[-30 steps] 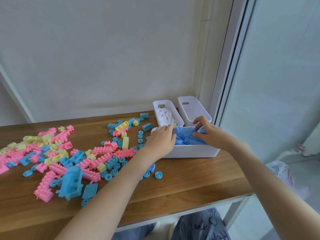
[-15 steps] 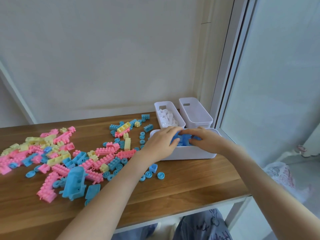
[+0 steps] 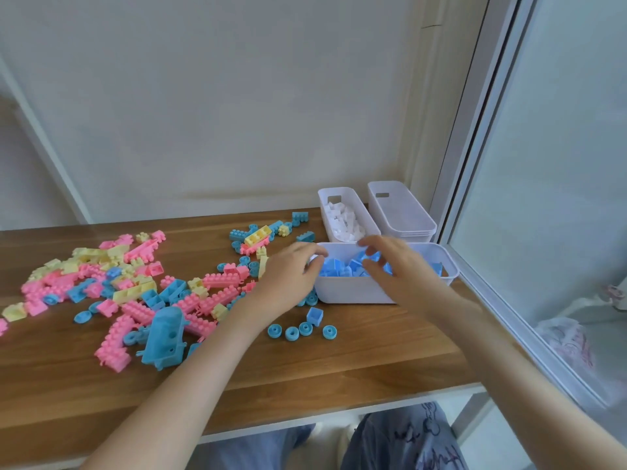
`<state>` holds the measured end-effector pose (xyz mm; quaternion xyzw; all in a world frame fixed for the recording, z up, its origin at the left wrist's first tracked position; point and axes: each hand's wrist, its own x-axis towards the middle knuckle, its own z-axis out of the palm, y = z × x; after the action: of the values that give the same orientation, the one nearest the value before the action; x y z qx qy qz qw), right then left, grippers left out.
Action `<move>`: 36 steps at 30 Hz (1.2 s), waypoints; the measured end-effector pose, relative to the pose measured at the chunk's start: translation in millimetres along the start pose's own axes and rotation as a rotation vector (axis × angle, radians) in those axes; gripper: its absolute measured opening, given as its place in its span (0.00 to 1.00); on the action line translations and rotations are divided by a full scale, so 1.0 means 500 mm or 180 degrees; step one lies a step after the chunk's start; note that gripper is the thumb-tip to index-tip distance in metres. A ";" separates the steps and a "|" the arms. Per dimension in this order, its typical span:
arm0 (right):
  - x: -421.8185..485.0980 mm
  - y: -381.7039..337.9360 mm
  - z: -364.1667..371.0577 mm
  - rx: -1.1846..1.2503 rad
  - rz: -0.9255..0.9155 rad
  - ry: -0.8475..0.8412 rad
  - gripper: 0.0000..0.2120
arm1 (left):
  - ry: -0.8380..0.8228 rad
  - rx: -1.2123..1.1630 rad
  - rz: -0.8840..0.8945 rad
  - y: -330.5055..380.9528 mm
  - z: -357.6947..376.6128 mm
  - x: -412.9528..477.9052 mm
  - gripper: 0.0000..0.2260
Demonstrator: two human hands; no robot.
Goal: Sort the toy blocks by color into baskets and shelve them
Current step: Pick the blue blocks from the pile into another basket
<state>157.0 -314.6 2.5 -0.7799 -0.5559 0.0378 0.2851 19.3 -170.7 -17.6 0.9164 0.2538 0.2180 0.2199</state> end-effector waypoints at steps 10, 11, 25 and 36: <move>-0.013 -0.060 0.126 -0.0453 -0.1157 -0.0598 0.20 | 0.0064 0.0474 -0.0212 -0.095 -0.037 -0.102 0.09; -0.013 -0.059 0.134 -0.0608 -0.1195 -0.0678 0.20 | 0.0025 0.0519 -0.0203 -0.101 -0.039 -0.110 0.10; 0.024 -0.064 0.078 0.0021 -0.0560 0.0179 0.16 | -0.0197 0.0505 -0.0292 -0.106 -0.042 -0.124 0.12; 0.037 0.102 -0.014 -0.0683 0.1103 0.1011 0.14 | -0.0202 0.0390 -0.0246 -0.098 -0.032 -0.110 0.11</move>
<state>209.8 -312.2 -11.6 -0.8854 -0.3631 -0.0961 0.2737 -49.9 -159.1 -45.5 0.9241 0.2947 0.1642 0.1796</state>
